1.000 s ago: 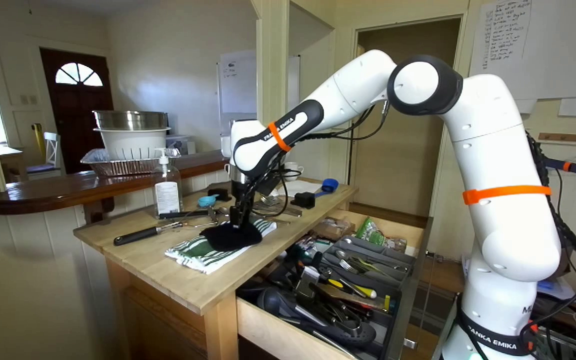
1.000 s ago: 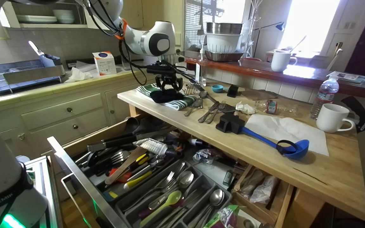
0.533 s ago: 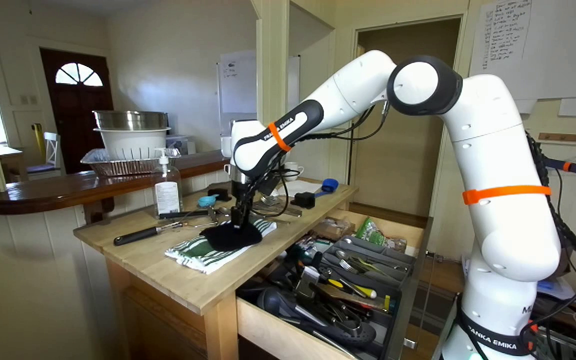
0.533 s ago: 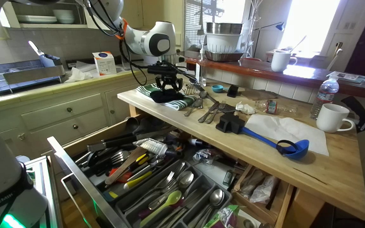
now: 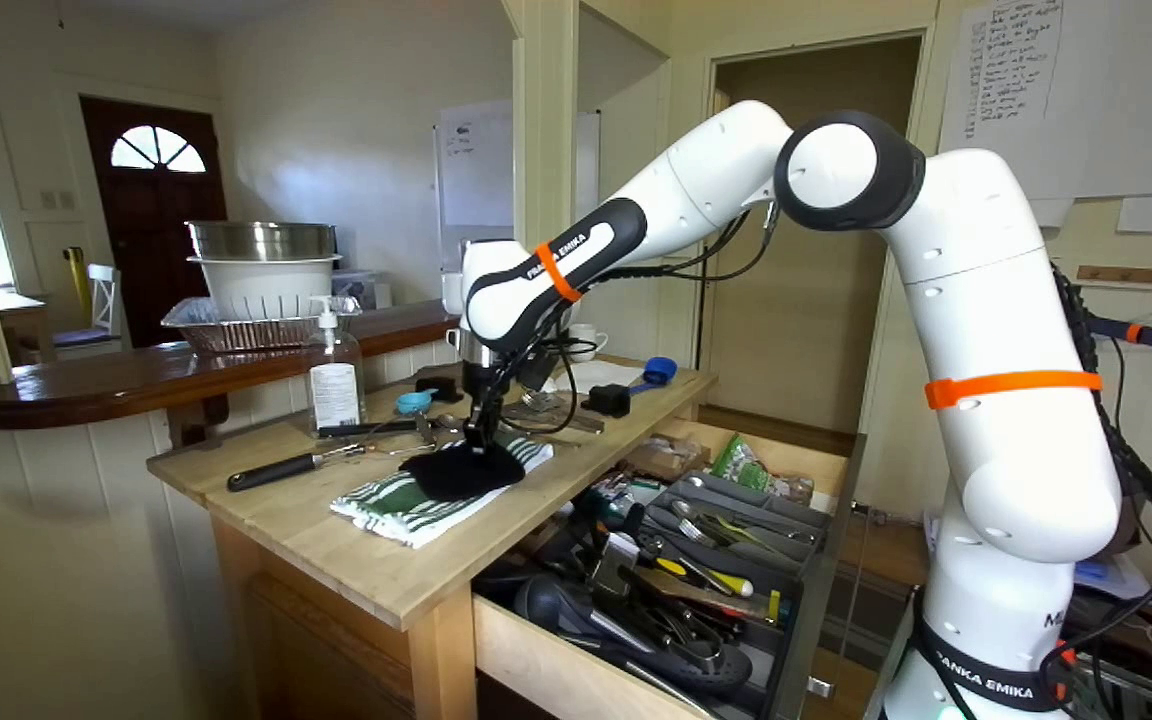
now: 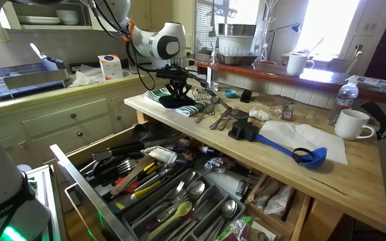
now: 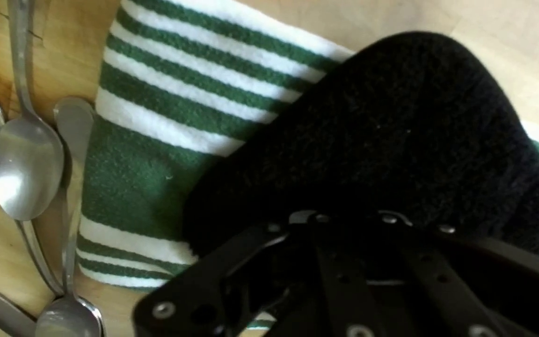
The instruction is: Pick up the black object from the striped towel and place it on the white sheet of paper on the right
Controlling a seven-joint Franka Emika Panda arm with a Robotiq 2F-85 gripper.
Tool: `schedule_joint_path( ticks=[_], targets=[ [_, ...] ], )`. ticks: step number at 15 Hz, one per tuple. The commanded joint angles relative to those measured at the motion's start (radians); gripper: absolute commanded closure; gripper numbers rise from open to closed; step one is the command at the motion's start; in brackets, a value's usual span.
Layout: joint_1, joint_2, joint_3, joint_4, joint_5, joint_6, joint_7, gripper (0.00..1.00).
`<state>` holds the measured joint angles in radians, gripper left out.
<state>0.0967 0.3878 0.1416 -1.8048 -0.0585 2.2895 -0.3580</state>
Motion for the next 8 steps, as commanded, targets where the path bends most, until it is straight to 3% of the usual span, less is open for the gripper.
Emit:
schedule_joint_path(
  ticks=[1, 8],
  targets=[
    [-0.009, 0.023, 0.009, 0.020, 0.005, -0.029, -0.021, 1.00],
    [-0.006, -0.060, 0.006, 0.080, 0.015, -0.150, 0.013, 1.00]
  ],
)
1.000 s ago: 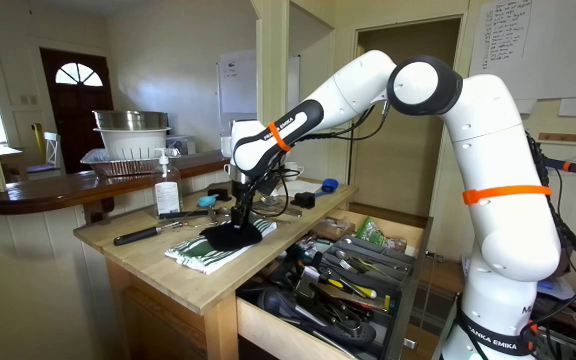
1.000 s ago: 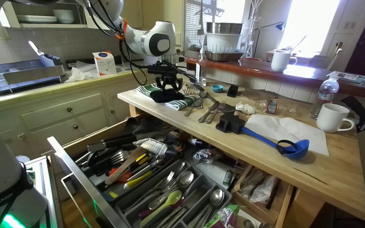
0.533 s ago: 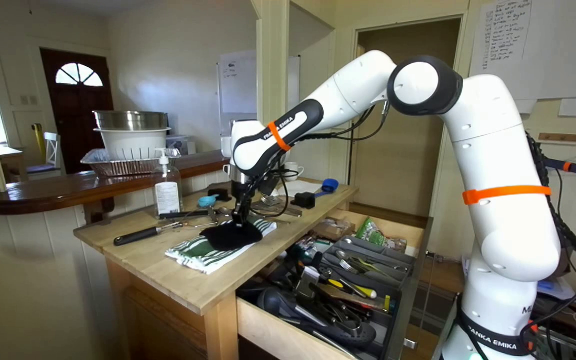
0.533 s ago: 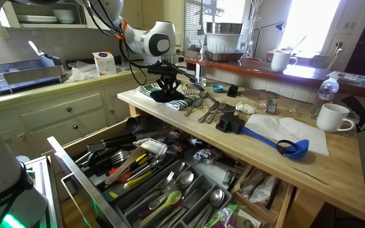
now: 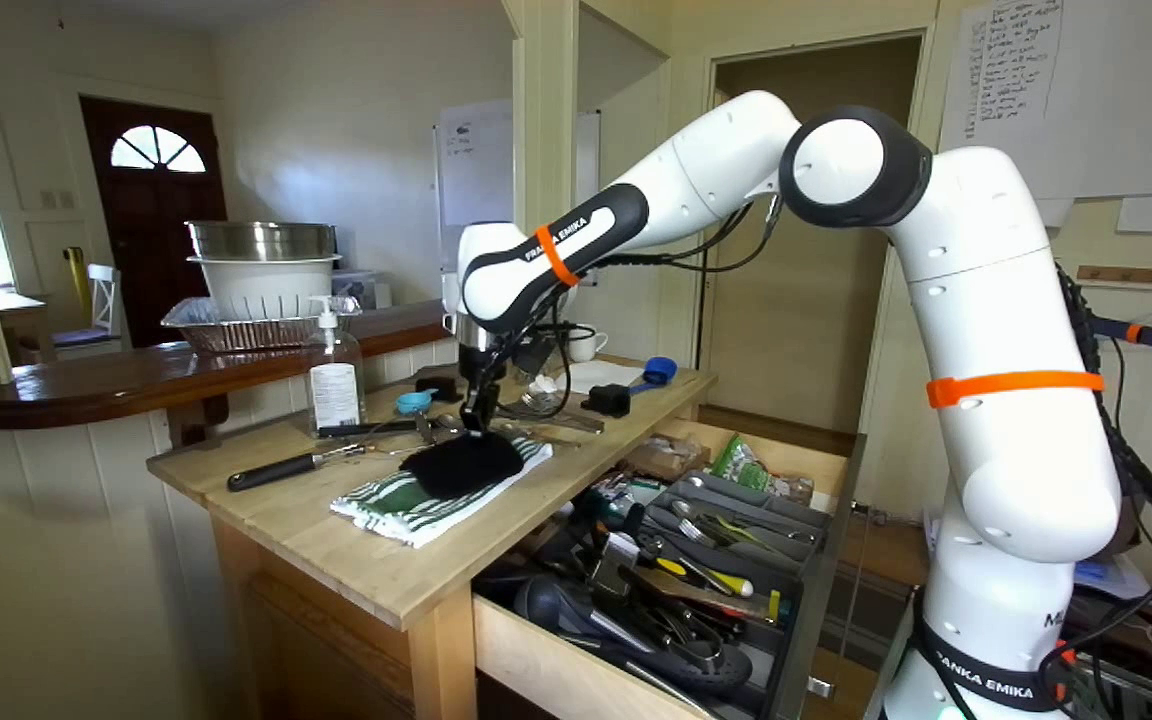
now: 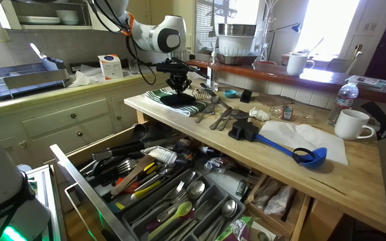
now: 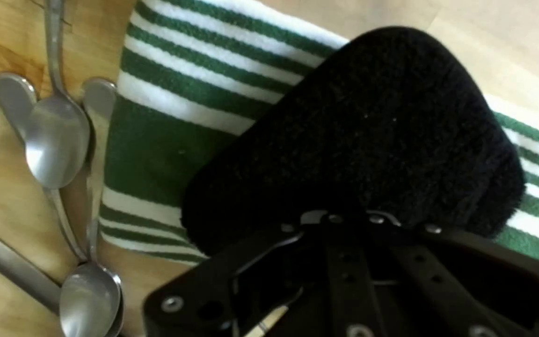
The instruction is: Pick up the black object from the striped towel and place it on the white sheet of paper on the right
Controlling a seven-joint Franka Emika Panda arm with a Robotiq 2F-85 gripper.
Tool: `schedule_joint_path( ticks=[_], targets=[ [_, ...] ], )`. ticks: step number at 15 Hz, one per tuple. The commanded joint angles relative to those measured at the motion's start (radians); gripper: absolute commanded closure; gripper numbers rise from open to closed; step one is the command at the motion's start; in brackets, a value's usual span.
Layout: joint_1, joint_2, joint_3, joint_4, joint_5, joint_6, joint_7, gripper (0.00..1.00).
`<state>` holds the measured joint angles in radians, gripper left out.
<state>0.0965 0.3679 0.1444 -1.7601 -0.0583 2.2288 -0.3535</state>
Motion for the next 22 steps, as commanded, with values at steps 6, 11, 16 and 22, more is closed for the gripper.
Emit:
schedule_joint_path(
  ticks=[6, 11, 16, 22],
  targets=[
    [-0.007, -0.050, -0.003, 0.083, 0.025, -0.150, 0.010, 1.00],
    [-0.023, -0.034, -0.007, 0.075, 0.043, -0.124, -0.004, 1.00],
    [-0.038, 0.006, -0.017, 0.045, 0.035, -0.095, -0.018, 0.74],
    [-0.033, 0.010, -0.019, 0.063, 0.025, -0.101, 0.004, 0.37]
  ],
)
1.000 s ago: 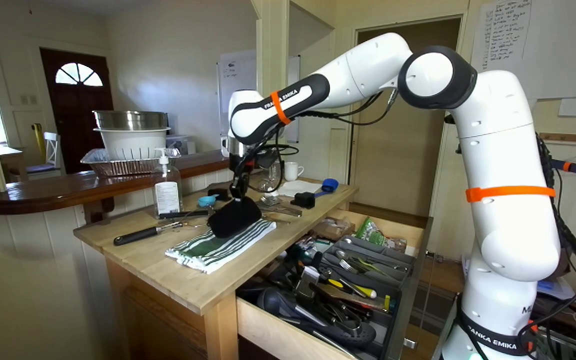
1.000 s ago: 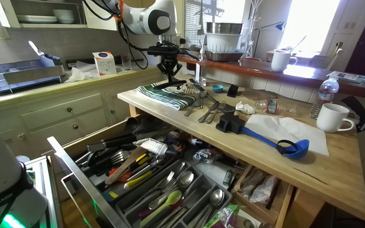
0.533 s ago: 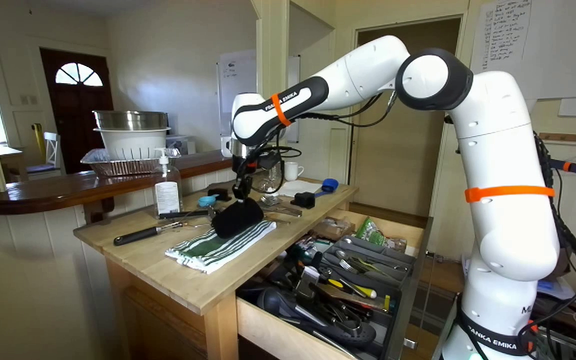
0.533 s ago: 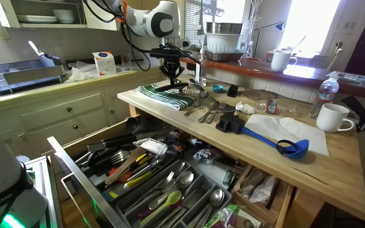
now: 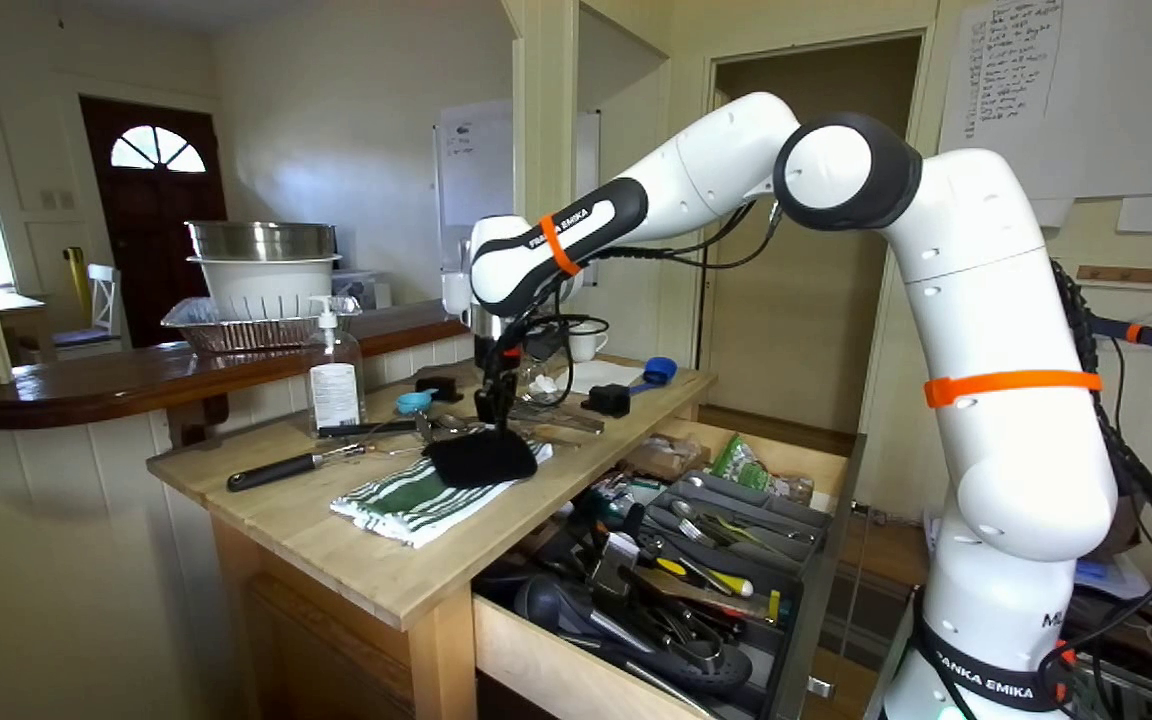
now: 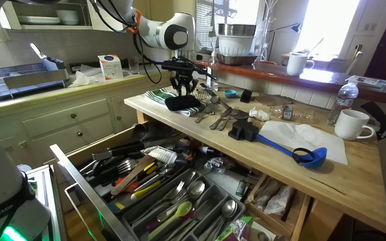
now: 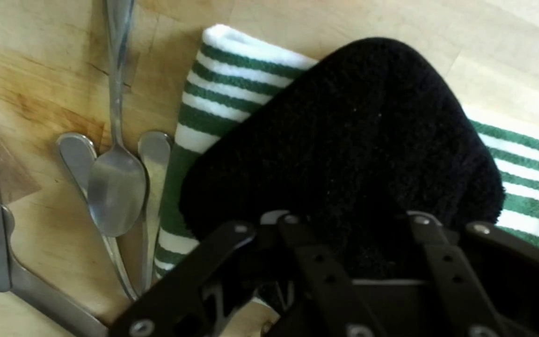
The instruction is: Pick up the black object from the striped towel and place it on the white sheet of paper on the right
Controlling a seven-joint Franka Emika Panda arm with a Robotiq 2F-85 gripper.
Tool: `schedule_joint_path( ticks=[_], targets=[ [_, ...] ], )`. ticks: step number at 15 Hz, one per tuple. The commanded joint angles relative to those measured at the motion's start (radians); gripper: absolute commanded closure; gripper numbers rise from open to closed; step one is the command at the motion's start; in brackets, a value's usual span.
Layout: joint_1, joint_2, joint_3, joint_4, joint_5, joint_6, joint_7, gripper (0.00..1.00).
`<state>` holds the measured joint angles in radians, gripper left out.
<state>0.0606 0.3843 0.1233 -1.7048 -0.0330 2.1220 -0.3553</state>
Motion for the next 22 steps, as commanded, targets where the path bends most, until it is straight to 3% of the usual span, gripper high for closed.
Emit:
schedule_joint_path(
  ticks=[1, 5, 12, 13, 14, 22],
  targets=[
    [0.003, -0.003, 0.005, 0.010, 0.004, 0.024, 0.002, 0.29],
    [0.015, 0.025, 0.005, -0.008, -0.016, 0.135, 0.008, 0.01],
    [0.014, 0.077, 0.016, -0.028, -0.017, 0.225, -0.010, 0.00],
    [0.013, 0.084, 0.019, -0.028, -0.018, 0.225, -0.017, 0.25],
    [0.010, 0.089, 0.023, -0.028, -0.013, 0.215, -0.024, 0.26],
    [0.011, 0.079, 0.023, -0.028, -0.019, 0.194, -0.036, 0.84]
  ],
)
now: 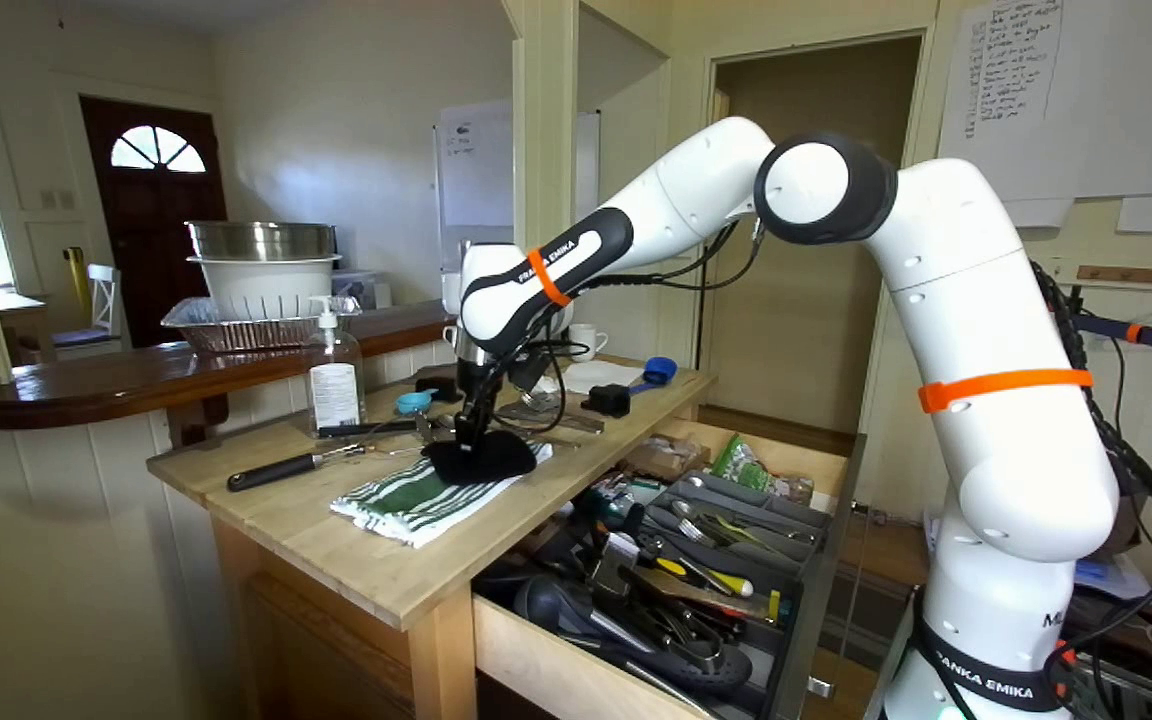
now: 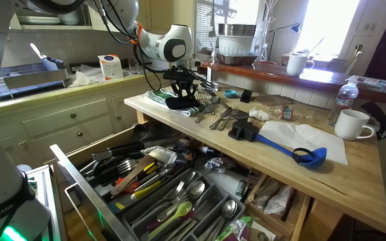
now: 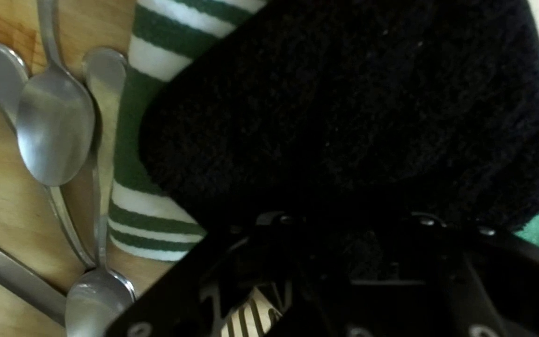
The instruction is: Pick up the black object from the striped towel and place it on the white sheet of paper on the right
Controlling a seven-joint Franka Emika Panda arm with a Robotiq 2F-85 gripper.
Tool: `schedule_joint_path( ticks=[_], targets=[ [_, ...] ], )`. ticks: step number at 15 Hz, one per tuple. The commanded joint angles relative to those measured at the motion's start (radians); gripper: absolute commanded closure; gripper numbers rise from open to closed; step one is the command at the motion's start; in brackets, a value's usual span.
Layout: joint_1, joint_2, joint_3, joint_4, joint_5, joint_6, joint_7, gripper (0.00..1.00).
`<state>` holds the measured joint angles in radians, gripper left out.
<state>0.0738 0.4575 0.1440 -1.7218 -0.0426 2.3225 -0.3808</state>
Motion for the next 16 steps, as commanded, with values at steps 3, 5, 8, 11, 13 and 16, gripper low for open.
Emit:
schedule_joint_path(
  ticks=[3, 5, 8, 11, 13, 16],
  targets=[
    [-0.003, 0.004, 0.007, -0.011, -0.007, -0.014, -0.013, 1.00],
    [-0.004, 0.002, 0.007, -0.011, -0.006, -0.019, -0.013, 0.99],
    [-0.004, -0.019, 0.004, -0.003, -0.005, -0.041, -0.002, 0.98],
    [-0.014, -0.073, 0.012, 0.010, 0.023, -0.087, -0.001, 0.98],
    [-0.020, -0.112, 0.013, 0.023, 0.043, -0.127, -0.001, 0.98],
    [-0.031, -0.163, 0.007, 0.053, 0.086, -0.181, 0.004, 0.98]
  ],
)
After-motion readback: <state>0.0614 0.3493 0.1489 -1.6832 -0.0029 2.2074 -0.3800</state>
